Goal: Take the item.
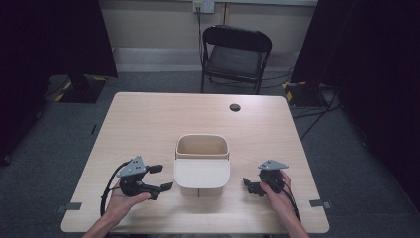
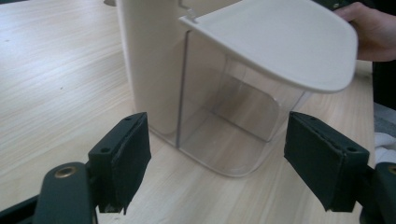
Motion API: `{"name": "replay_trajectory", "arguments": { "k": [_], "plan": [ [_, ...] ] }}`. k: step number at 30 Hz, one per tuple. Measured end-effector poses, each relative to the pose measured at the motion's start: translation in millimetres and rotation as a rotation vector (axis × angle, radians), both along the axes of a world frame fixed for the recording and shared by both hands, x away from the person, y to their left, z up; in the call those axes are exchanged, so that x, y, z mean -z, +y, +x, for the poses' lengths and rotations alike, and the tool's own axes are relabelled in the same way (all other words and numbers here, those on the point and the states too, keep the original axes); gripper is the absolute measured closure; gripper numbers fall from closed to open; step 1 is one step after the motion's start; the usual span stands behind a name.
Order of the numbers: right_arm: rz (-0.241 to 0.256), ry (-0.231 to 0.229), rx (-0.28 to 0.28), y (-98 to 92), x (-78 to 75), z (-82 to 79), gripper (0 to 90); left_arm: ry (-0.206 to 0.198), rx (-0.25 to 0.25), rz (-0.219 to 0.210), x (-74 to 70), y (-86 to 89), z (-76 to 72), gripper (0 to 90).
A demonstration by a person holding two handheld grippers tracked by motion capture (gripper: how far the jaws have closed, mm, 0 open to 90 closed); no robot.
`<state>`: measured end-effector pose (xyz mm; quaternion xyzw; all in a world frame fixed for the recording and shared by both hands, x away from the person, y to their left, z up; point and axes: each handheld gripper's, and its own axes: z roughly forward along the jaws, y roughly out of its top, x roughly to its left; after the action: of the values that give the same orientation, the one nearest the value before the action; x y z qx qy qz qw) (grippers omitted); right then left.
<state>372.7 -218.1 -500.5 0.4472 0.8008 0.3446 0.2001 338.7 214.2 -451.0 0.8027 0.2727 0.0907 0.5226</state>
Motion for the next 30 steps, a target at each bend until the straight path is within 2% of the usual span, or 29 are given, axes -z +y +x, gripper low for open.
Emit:
{"name": "replay_trajectory", "arguments": {
  "k": [9,10,18,22,30],
  "plan": [
    [0.002,0.0,-0.002,0.0,0.1,0.1,12.0,0.008,0.041,0.014,-0.2,-10.9,-3.3,22.6],
    [0.0,0.0,0.0,0.0,0.0,0.0,12.0,0.012,0.051,0.027,0.1,-12.3,-3.1,24.1],
    [0.001,0.0,-0.001,0.0,0.1,0.1,12.0,0.014,0.059,0.017,1.3,-17.3,-2.8,25.1],
    [0.001,0.0,-0.001,-0.1,0.0,0.1,12.0,0.017,0.067,0.018,2.6,-20.8,-2.3,28.5],
    [0.001,0.001,-0.001,0.0,0.0,0.0,12.0,-0.003,0.064,0.028,2.6,-23.9,-2.5,31.4]
  ]
}}
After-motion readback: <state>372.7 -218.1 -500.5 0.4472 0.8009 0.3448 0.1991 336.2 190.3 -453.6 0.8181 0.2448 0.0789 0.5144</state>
